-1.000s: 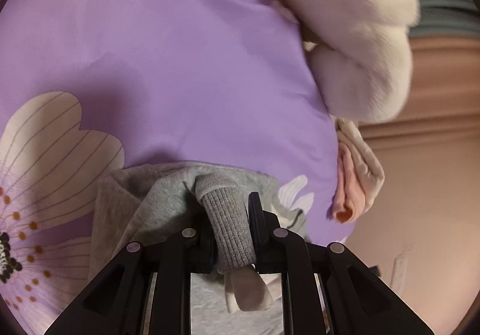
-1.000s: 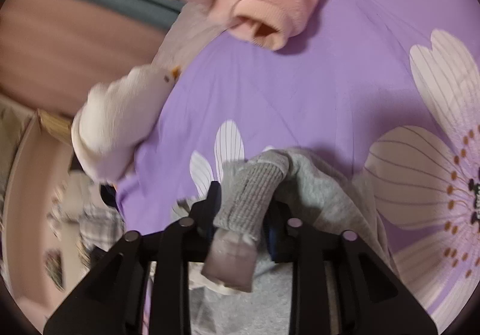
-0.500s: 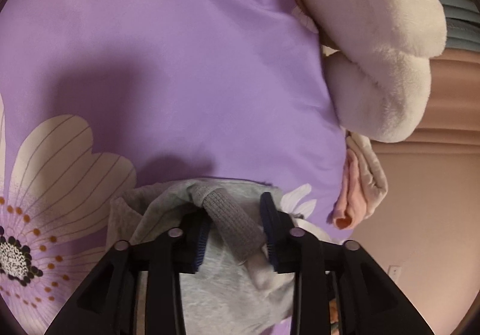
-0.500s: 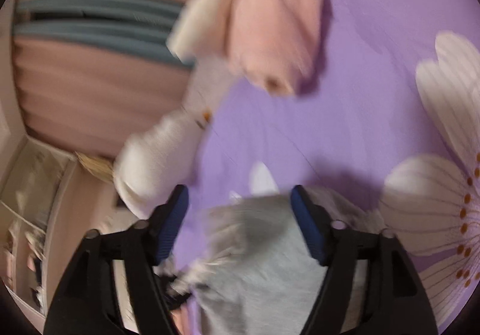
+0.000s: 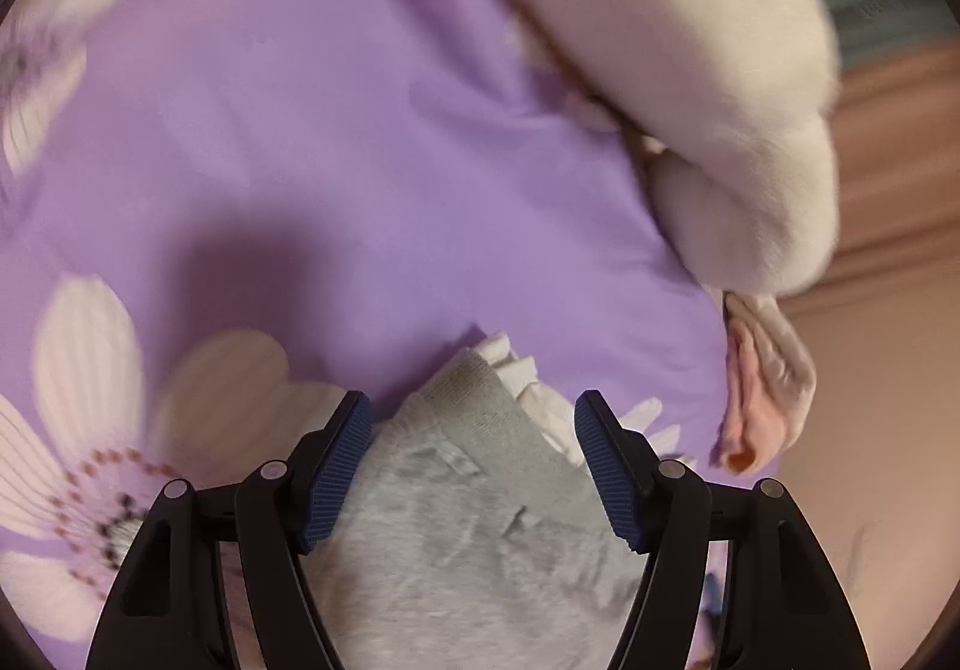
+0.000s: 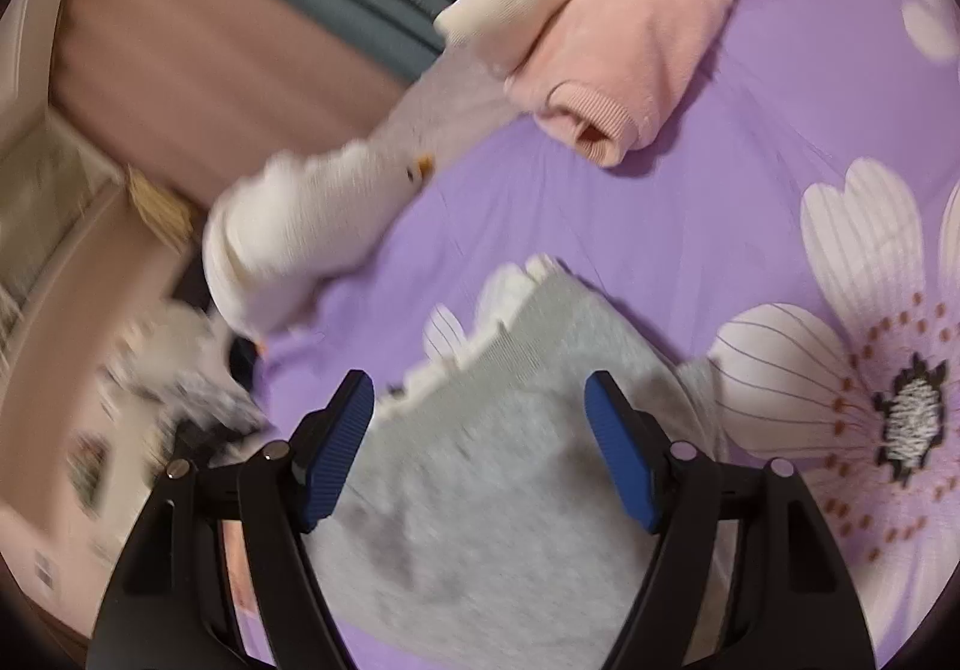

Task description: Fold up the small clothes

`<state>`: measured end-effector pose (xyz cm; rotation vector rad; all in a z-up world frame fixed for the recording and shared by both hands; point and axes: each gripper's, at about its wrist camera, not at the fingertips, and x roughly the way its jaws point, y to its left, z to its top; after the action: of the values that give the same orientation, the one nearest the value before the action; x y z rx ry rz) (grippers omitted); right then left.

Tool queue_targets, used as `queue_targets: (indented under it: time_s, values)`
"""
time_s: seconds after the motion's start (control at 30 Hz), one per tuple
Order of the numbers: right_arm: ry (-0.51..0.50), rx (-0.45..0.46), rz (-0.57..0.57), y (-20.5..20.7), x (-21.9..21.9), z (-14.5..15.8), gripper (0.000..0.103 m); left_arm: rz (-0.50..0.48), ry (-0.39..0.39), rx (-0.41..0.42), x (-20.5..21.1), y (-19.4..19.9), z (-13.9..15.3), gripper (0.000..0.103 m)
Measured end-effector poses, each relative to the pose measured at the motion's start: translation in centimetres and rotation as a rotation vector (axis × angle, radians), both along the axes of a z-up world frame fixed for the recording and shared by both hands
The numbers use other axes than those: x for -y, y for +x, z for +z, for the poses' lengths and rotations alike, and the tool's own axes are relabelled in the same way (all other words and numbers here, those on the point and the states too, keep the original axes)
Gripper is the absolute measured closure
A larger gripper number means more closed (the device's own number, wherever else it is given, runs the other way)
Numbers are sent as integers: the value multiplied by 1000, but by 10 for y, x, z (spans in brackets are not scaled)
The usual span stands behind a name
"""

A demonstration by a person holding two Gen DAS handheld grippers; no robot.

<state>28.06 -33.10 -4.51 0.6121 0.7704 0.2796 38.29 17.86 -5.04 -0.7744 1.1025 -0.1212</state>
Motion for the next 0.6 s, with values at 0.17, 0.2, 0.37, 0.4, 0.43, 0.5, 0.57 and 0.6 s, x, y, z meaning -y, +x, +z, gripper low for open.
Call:
queue_targets:
  time_s: [0.17, 0.2, 0.37, 0.4, 0.43, 0.5, 0.57, 0.6]
  values:
    - [-298, 12, 84, -6, -38, -3, 56, -213, 194, 93, 45, -39, 13, 35]
    - [-322, 9, 97, -7, -43, -6, 60, -238, 231, 105, 54, -47, 12, 35]
    - [-417, -6, 131, -19, -58, -19, 65, -341, 297, 149, 91, -87, -1, 35]
    - [-450, -5, 137, -21, -62, -21, 65, -357, 334, 162, 98, -95, -3, 35]
    - [-496, -4, 140, -24, -67, -24, 65, -362, 367, 170, 103, -98, -5, 35]
    - [-564, -1, 143, -30, -73, -29, 65, -383, 433, 194, 112, -112, -10, 35]
    - [-605, -11, 149, -34, -73, -37, 66, -400, 468, 193, 121, -120, -21, 35]
    - [-615, -24, 150, -36, -71, -43, 67, -412, 483, 183, 125, -122, -27, 35]
